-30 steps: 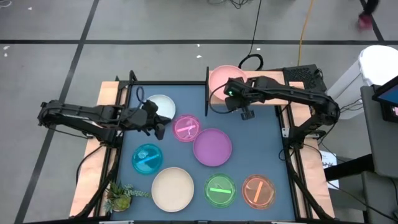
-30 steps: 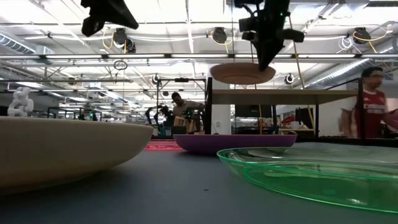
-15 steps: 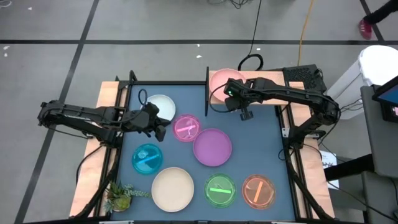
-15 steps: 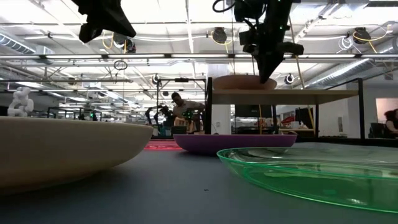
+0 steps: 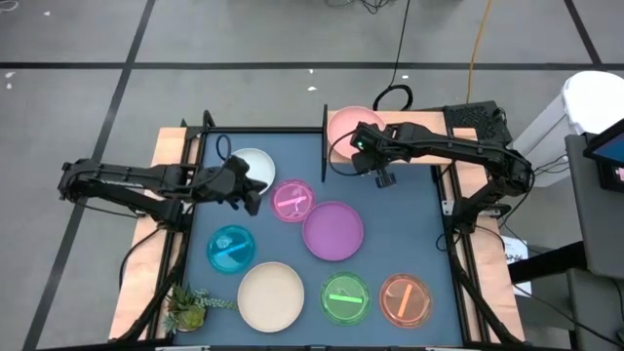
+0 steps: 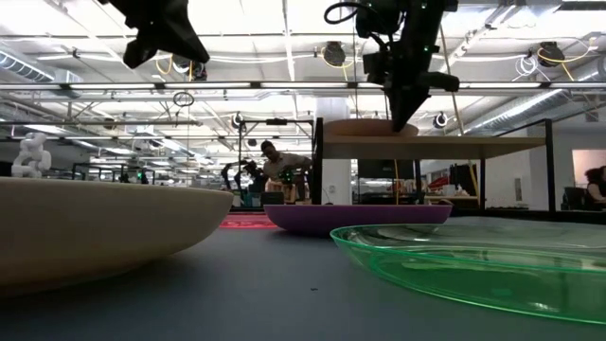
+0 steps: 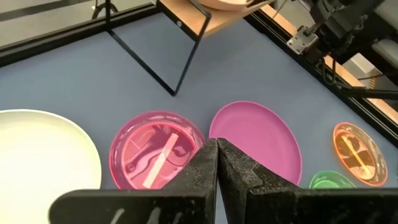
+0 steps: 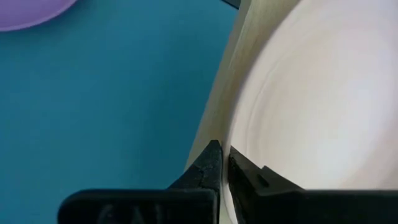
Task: Place and stack plates onto a shelf
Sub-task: Put the large light orange plate on the shelf, then put the small blue plate on the shelf
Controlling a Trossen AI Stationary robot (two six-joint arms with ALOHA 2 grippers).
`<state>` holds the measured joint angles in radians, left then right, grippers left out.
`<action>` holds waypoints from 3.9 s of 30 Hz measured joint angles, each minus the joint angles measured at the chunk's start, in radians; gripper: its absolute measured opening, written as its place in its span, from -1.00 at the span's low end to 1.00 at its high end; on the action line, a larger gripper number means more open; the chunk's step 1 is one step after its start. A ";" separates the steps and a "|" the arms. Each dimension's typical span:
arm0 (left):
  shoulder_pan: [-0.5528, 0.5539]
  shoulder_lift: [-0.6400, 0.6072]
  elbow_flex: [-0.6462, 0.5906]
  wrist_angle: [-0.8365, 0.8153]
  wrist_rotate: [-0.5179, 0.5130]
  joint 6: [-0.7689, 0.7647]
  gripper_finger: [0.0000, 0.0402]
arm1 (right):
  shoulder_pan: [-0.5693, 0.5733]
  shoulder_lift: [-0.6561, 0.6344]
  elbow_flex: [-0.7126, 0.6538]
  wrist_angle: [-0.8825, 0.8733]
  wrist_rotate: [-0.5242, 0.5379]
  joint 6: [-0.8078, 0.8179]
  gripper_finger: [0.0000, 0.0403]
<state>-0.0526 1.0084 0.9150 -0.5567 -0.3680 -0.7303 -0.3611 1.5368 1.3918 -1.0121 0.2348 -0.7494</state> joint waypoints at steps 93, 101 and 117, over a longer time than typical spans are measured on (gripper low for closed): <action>0.237 0.366 -0.160 -0.487 0.524 0.442 -0.08 | 0.409 -0.360 -0.058 0.127 -0.107 1.255 -0.48; 0.268 0.366 -0.160 -0.442 0.551 0.580 -0.08 | 0.409 -0.360 -0.058 0.126 -0.106 1.260 -0.48; 0.164 0.366 -0.192 -0.381 0.565 0.670 -0.08 | 0.409 -0.360 -0.058 0.125 -0.102 1.232 -0.48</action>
<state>0.1111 1.3743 0.7231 -0.9380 0.1969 -0.0604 0.0479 1.1767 1.3342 -0.8867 0.1324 0.4828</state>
